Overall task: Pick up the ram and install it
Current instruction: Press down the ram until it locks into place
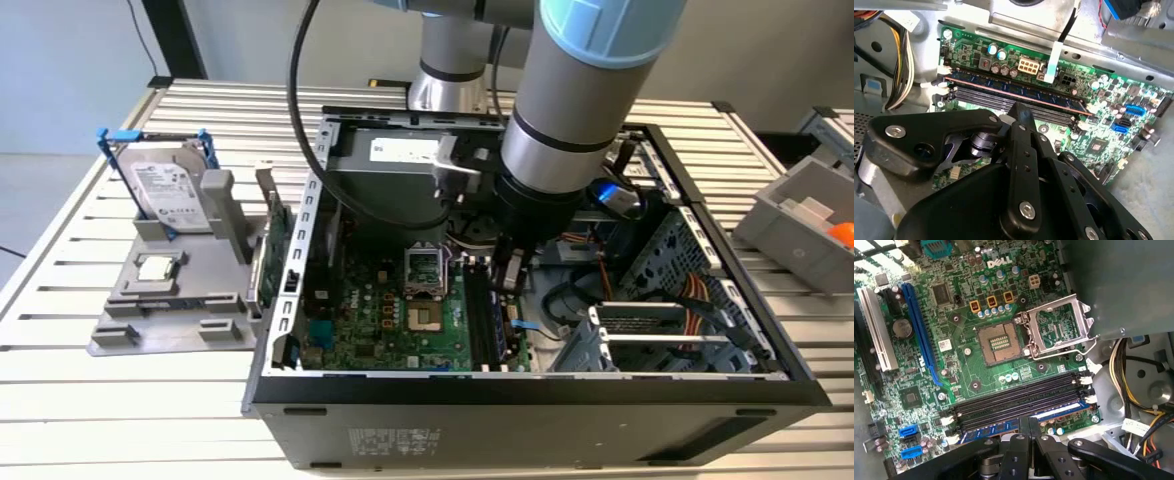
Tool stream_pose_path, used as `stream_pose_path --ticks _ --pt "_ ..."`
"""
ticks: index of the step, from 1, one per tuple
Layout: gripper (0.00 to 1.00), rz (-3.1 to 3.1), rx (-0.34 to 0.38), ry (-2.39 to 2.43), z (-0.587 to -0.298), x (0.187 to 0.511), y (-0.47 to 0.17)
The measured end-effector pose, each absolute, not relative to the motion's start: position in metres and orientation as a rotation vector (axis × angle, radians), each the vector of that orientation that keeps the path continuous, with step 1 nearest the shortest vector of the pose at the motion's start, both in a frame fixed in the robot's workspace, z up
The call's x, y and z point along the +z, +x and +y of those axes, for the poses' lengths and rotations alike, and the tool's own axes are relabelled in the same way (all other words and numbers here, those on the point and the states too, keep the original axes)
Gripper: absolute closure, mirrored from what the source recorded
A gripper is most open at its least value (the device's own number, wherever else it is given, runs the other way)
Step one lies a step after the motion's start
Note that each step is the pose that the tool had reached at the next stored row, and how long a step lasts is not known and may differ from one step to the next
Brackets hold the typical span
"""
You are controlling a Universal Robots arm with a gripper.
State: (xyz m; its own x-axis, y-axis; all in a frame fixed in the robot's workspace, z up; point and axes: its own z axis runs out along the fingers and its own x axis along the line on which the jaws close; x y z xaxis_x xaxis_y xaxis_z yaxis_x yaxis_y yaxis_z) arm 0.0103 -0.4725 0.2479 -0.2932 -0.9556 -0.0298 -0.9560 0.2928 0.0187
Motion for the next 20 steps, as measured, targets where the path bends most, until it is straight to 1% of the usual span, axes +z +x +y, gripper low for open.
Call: stream_pose_path --ticks 20 --pt "1.00 2.374 0.052 -2.038 -0.4726 0.2479 0.0193"
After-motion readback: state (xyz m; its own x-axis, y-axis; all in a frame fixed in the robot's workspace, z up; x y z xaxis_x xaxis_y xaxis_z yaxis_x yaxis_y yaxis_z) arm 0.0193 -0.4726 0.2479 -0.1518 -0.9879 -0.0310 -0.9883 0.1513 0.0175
